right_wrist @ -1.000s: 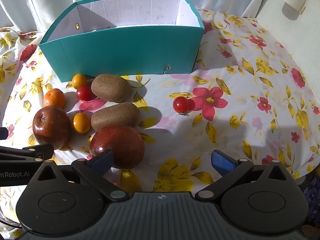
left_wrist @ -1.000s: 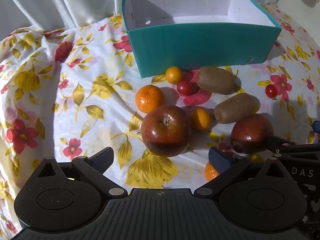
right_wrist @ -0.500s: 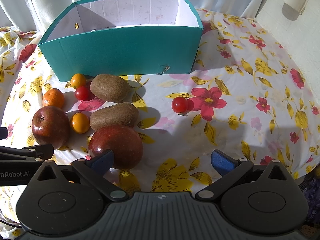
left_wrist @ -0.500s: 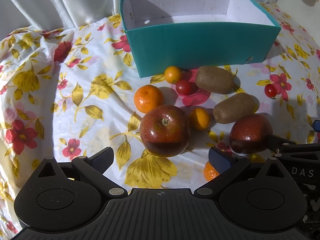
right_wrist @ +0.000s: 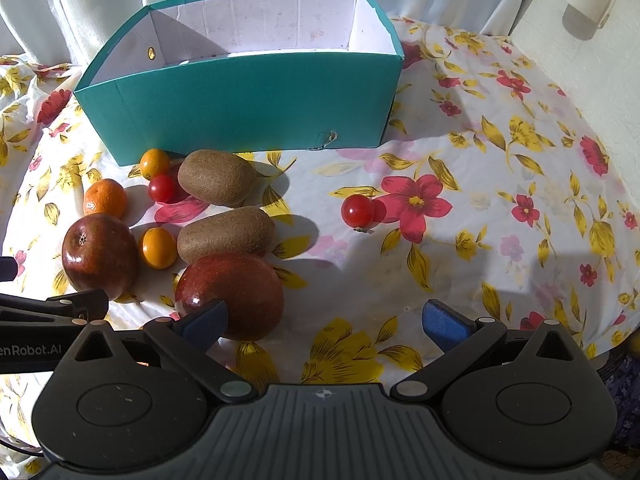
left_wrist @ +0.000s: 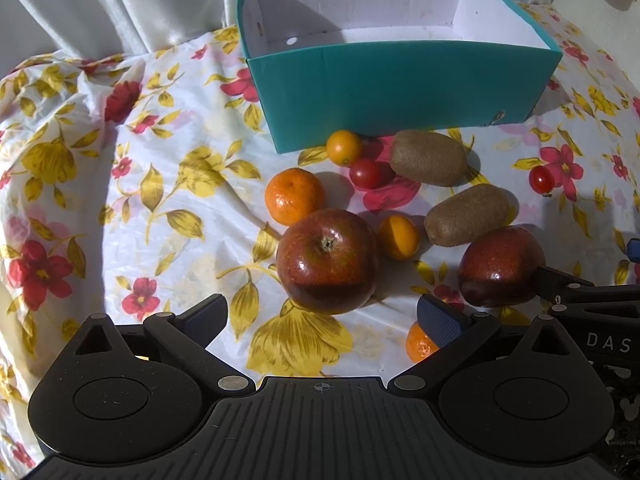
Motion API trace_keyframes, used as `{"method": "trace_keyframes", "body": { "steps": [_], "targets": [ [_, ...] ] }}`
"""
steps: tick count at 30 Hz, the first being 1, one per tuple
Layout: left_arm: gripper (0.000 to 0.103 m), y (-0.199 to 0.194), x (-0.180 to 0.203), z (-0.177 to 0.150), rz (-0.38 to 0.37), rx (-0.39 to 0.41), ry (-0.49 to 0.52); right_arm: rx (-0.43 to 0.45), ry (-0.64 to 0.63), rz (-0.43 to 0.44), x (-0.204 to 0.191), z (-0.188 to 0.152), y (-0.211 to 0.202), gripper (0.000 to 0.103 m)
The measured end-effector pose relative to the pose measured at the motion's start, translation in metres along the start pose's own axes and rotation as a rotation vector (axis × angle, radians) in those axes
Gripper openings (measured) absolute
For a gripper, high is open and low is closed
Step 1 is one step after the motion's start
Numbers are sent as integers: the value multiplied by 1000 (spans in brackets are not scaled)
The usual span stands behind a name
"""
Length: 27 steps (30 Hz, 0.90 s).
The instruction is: Organize fruits
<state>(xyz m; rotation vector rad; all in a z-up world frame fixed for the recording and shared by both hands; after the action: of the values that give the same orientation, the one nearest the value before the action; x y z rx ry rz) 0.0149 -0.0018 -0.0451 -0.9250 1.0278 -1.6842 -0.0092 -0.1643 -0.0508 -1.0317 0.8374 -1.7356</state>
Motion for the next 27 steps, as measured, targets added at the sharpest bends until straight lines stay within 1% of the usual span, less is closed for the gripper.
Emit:
{"method": "trace_keyframes", "body": {
  "steps": [27],
  "targets": [
    [103,2,-2,3,-13,-7,-1,1,2,-1,1,1,0,103]
  ]
}}
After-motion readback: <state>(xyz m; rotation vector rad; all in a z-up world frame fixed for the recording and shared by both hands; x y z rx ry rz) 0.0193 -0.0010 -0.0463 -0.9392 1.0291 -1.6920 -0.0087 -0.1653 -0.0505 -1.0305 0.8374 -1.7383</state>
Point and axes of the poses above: each gripper's, at about its wrist camera, not at the fingertips, and y roughly the way its jaws point, x to its right, z to its top, the point moved 4 cm from there along y, roughly the way its jaws point, and after that the axes turned 13 degrees about -z, right-handed, at the moved point
